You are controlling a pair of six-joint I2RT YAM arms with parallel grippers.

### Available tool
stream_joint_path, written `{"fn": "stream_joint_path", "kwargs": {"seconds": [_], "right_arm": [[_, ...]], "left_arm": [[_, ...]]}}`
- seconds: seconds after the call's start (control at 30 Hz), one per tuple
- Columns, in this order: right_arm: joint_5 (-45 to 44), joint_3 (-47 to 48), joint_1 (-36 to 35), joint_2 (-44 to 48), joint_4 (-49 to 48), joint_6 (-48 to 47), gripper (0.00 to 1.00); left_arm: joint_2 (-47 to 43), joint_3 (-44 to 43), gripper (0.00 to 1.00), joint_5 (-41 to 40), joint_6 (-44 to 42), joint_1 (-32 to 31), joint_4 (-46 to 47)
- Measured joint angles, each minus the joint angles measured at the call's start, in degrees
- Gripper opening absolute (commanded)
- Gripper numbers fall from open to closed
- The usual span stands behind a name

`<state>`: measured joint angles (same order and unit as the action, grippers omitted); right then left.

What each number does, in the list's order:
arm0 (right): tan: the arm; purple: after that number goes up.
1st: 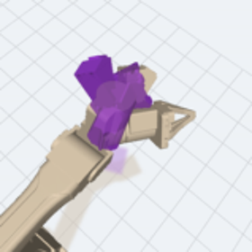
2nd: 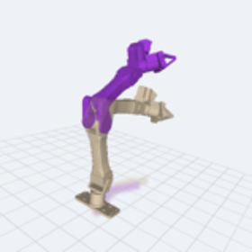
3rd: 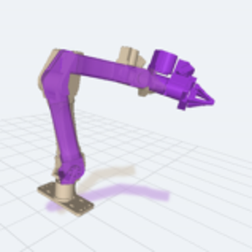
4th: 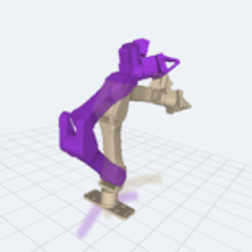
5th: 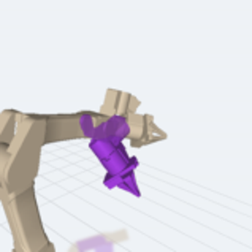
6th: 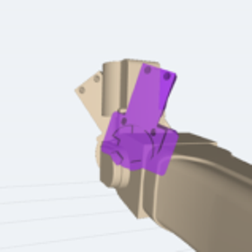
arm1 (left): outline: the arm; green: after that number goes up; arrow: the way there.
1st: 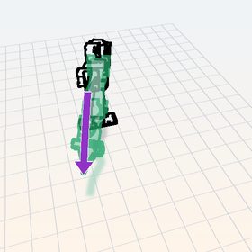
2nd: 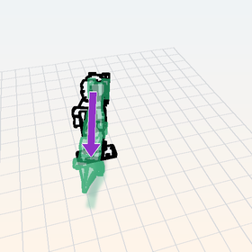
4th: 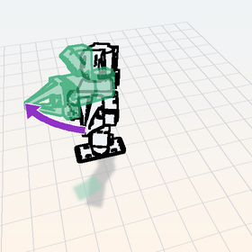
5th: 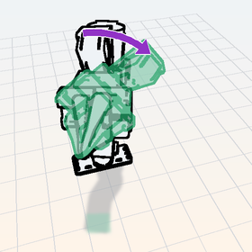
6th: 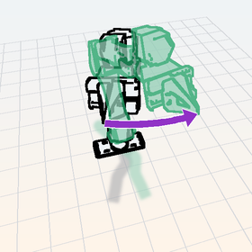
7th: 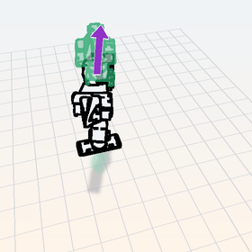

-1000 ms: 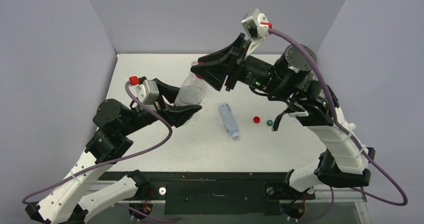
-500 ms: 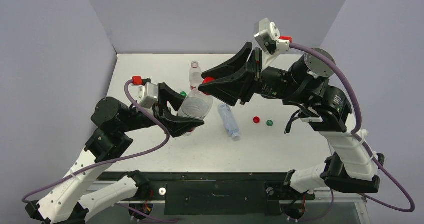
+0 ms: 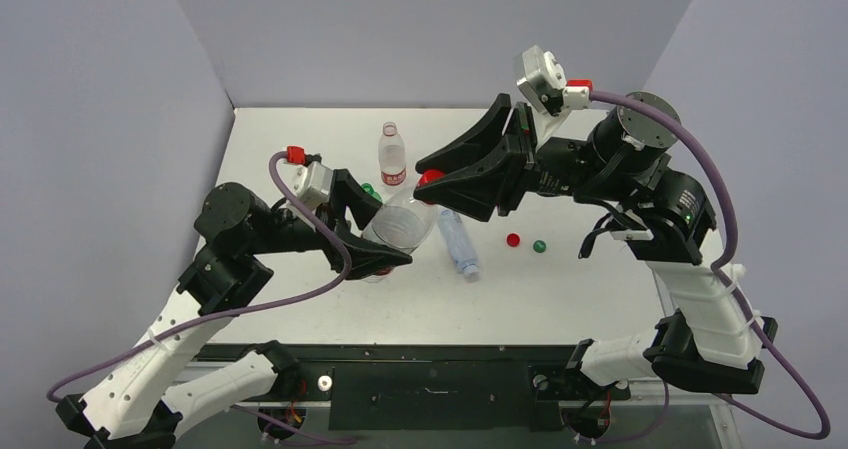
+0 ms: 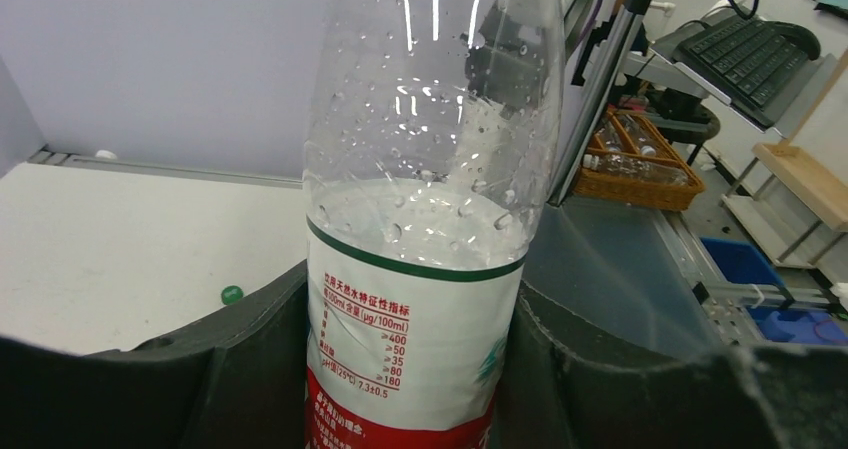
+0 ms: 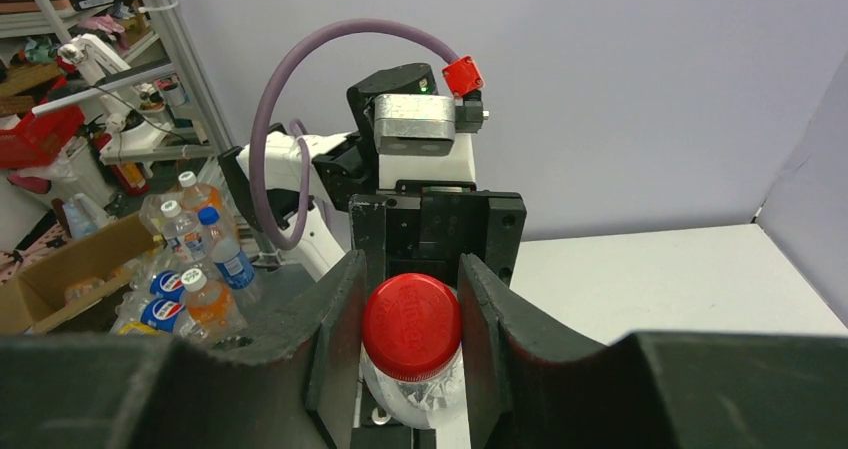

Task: Unscrew the bottle caps

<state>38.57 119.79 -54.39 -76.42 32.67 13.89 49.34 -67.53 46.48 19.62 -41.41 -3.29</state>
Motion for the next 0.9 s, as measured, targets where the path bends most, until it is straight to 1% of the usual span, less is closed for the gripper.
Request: {"fn": "stream_joint_path", "kwargs": {"seconds": [0.1,0.13,0.17,0.2,0.23,0.27,0.33,0.47,0.63,0.77,0.9], "right_arm": [[0.70,0.44,0.04,0.04,1.68,-0.85,0.00],[0.66,0.44,0.04,0.11,1.99,-1.11,0.06],[0.42,0.44,0.04,0.15,2.40,-1.44,0.16],[-0.15,0.44,0.02,0.24,2.73,-1.64,0.37],[-1.03,0.44,0.02,0.28,3.02,-1.70,0.45],[-2.60,0.44,-0.09,0.33,3.17,-1.70,0.63],[-8.00,0.35,-0.31,0.57,3.63,-1.53,0.75],[-20.98,-2.32,-1.20,1.92,1.14,1.62,0.78],[-36.33,-4.55,-6.05,2.29,-3.58,4.83,0.80],[-40.72,-1.99,-10.27,-0.48,-5.22,5.09,0.81],[-41.88,1.86,-11.72,-4.68,-5.11,5.40,0.82]], "left_arm": [[0.42,-0.02,0.00,2.36,1.42,0.70,0.00],[0.48,-0.02,0.00,3.04,1.90,0.96,-0.04],[0.52,-0.02,0.00,3.50,2.27,1.22,-0.17],[0.52,-0.02,0.00,3.69,2.49,1.49,-0.39],[0.52,-0.02,0.00,3.61,2.56,1.64,-0.48],[0.50,-0.02,0.00,3.02,2.54,1.79,-0.52],[0.37,0.00,0.00,0.94,1.75,1.92,-0.15],[-0.98,0.46,0.00,-6.97,-1.49,2.27,0.57],[-2.12,2.21,0.00,-15.12,-6.58,2.36,1.38],[-2.45,2.78,0.00,-18.43,-9.05,2.36,1.70],[-2.54,3.23,0.00,-19.98,-10.29,2.36,2.16]]}}
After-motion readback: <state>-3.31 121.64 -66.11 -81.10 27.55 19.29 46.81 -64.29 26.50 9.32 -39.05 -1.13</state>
